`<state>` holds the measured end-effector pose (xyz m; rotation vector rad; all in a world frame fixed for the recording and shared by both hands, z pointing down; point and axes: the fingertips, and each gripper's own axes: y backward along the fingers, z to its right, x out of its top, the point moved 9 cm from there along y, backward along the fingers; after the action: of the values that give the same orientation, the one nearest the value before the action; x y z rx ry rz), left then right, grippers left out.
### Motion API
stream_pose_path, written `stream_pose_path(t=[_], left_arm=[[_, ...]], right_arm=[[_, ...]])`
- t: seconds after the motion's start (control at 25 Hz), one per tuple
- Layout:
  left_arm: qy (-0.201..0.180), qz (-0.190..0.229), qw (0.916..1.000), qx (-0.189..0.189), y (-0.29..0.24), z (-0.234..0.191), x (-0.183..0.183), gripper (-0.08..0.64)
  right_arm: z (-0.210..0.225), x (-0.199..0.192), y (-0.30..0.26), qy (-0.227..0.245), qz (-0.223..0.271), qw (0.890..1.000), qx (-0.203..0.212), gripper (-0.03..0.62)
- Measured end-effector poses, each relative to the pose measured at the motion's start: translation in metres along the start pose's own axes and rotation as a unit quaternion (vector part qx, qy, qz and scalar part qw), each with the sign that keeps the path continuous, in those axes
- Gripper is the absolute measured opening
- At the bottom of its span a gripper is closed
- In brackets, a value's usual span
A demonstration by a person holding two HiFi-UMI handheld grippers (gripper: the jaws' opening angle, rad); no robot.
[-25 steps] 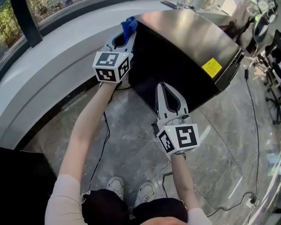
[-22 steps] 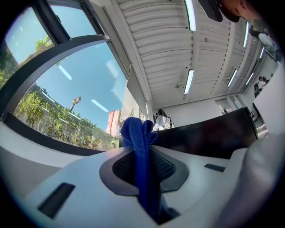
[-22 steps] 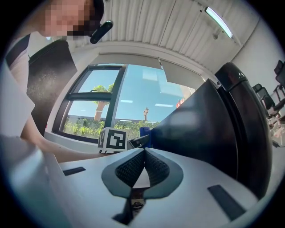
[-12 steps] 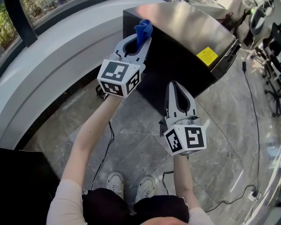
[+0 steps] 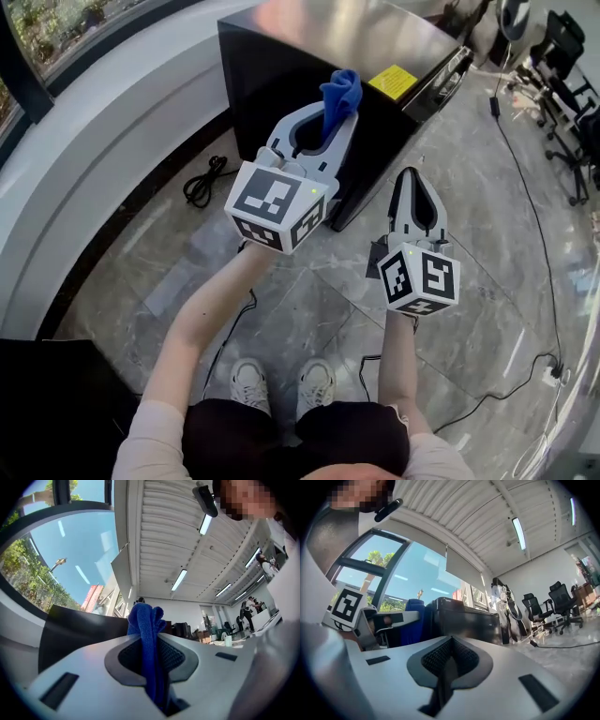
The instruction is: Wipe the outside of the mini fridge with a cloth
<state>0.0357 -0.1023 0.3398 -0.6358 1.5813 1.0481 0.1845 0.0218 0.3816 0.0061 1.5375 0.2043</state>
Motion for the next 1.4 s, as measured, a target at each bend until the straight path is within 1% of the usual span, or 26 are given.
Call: stream_pose_path(t=[0.24, 0.4, 0.56, 0.64, 0.72, 0.8, 0.88, 0.96, 1.0, 1.16, 1.4], left_arm=[[0.017, -0.006, 0.9989, -0.043, -0.006, 0.039, -0.001, 0.06], [0.015, -0.011, 0.9968, -0.078, -0.011, 0.061, -0.003, 0.06], [0.028, -0.015, 0.9955, -0.09, -0.01, 0.067, -0.004, 0.06], [0.025, -0.01, 0.9957, -0.088, -0.008, 0.065, -0.002, 0.06], [0.017, 0.004, 0.9973, -0.072, 0.001, 0.057, 0.0, 0.06], [0.006, 0.02, 0.999, -0.04, 0.015, 0.04, 0.003, 0.06], [-0.021, 0.029, 0.9993, -0.003, 0.027, 0.019, 0.007, 0.06], [-0.051, 0.032, 0.9975, 0.036, 0.037, -0.006, 0.01, 0.06], [-0.06, 0.032, 0.9962, 0.054, 0.042, -0.019, 0.011, 0.06], [-0.076, 0.022, 0.9892, 0.123, 0.054, -0.079, 0.007, 0.06], [-0.079, -0.013, 0.98, 0.182, 0.054, -0.149, -0.017, 0.06]], right_arm=[[0.006, 0.001, 0.007, 0.0, -0.002, 1.0, -0.009, 0.012], [0.003, 0.002, 0.007, 0.001, -0.001, 1.0, -0.004, 0.012], [0.002, 0.001, 0.007, -0.001, -0.001, 1.0, 0.002, 0.014], [0.002, 0.002, 0.006, -0.002, 0.001, 1.0, 0.004, 0.012], [0.0, 0.002, 0.006, -0.006, 0.006, 1.0, 0.007, 0.014], [-0.004, 0.002, 0.005, -0.011, 0.011, 1.0, 0.014, 0.012], [-0.011, 0.001, 0.002, -0.015, 0.014, 0.999, 0.026, 0.012], [-0.02, -0.001, -0.003, -0.013, 0.012, 0.999, 0.044, 0.012], [-0.026, -0.003, -0.005, -0.011, 0.011, 0.998, 0.053, 0.012], [-0.042, -0.012, -0.014, -0.012, 0.005, 0.996, 0.085, 0.012], [-0.053, -0.029, -0.02, 0.001, -0.017, 0.993, 0.113, 0.012]])
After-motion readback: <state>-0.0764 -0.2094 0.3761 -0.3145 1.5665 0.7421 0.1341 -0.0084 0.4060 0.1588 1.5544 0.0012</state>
